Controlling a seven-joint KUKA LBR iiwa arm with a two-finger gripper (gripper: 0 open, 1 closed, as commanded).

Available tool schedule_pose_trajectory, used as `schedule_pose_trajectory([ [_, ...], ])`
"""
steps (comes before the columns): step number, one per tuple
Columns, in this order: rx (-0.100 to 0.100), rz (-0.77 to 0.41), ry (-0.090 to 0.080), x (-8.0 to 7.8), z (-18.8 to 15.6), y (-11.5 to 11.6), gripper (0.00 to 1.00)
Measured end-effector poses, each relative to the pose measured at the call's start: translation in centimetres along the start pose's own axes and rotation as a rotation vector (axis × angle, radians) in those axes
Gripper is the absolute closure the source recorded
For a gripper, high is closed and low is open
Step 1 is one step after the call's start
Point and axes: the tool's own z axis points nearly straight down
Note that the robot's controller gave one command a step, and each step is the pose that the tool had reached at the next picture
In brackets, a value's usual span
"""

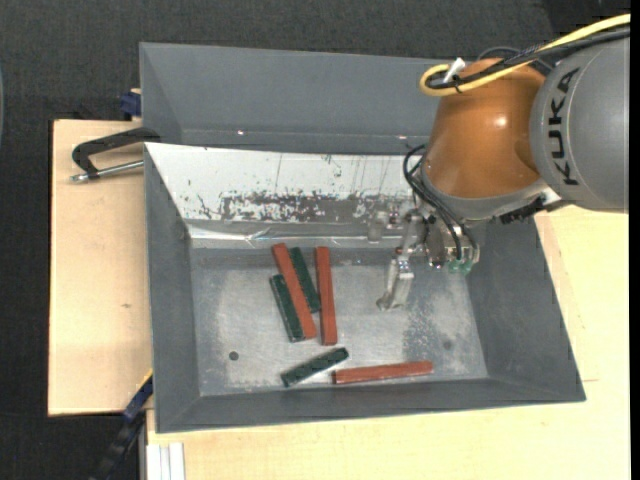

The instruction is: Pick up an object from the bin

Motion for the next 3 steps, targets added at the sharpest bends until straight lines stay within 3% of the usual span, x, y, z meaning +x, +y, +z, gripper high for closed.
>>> schedule_pose_trajectory([
  [1,0.000,0.000,0.000,0.0,0.0,0.0,0.00],
  [2,0.001,-0.083,-0.004,0.5,3.4,2.3,0.00],
  [3,0.000,-0.136,-0.004,-0.4,9.8,3.9,0.00],
])
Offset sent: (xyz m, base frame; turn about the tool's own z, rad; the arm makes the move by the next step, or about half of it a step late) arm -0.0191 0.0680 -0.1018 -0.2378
